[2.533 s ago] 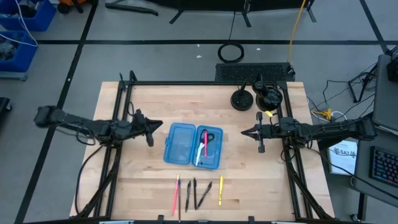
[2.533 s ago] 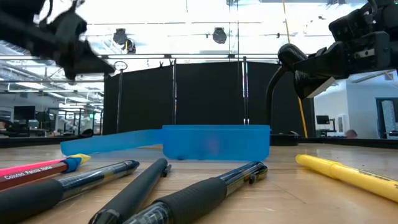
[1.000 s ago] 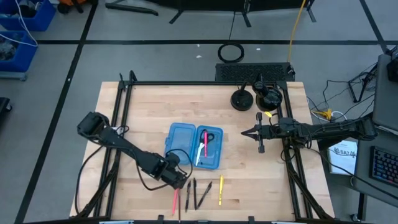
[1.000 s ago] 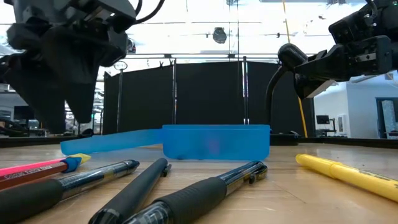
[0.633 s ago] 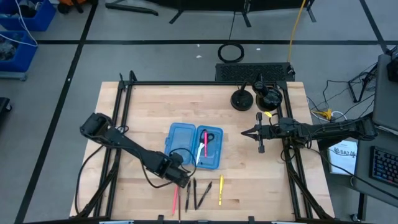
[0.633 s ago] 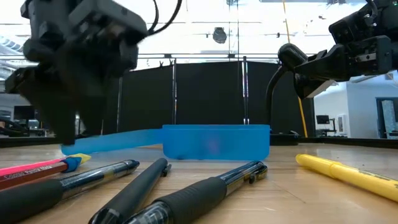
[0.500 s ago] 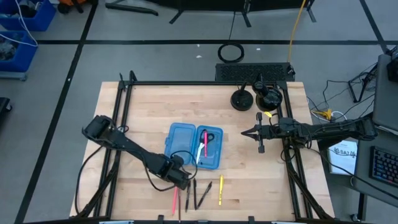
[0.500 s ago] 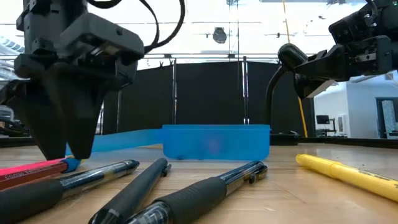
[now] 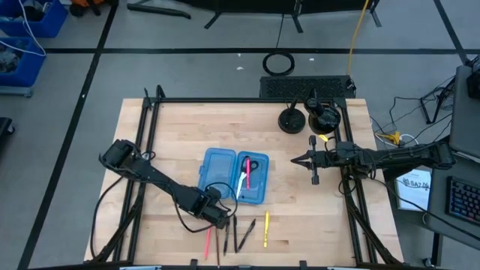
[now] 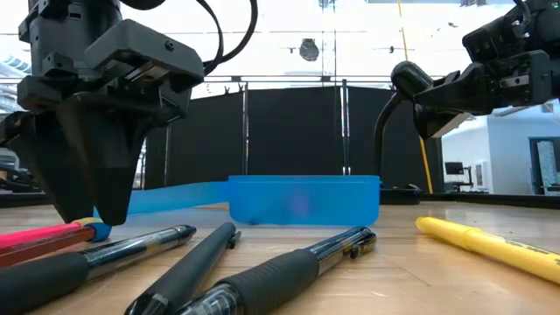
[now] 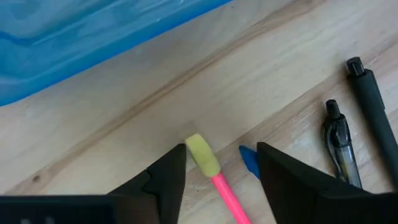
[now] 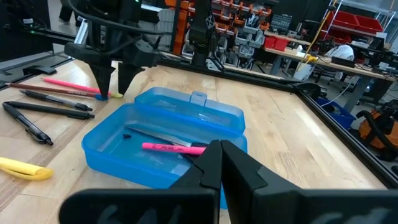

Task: Pick & place school supplies into a supply box
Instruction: Put the pink pencil into the blue supply box

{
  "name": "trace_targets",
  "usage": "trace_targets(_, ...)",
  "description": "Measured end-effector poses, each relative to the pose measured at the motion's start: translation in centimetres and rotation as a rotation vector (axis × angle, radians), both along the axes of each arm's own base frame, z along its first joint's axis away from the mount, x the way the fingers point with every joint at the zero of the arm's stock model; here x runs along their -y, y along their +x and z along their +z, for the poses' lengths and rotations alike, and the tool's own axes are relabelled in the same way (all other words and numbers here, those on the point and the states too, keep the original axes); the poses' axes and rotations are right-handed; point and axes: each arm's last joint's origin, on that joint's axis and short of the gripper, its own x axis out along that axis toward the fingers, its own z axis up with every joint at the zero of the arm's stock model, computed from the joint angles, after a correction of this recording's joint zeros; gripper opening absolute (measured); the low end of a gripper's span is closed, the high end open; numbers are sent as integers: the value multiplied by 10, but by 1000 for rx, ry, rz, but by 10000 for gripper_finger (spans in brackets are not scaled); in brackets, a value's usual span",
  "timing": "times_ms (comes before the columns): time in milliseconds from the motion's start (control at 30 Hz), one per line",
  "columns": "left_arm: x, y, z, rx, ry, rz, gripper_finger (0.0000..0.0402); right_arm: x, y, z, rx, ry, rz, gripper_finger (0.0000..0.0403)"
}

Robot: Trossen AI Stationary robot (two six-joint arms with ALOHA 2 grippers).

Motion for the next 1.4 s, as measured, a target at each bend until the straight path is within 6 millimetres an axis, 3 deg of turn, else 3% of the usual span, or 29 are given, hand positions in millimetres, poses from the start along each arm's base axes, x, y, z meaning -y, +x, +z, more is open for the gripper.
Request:
trace_targets(200,0,0,-1,17,30,-11,153,0,0,0,0,1,0,0)
trace_targets(533,-6,-1,10,73,107,-45,196,0,0,0,0,8,-1,0)
trace_targets(733,-9,-7,12,28,132,-20,192,0,0,0,0,8,-1,0)
trace_targets(1400,15,-14,14,53,38,24,186,0,0,0,0,16,-1,0)
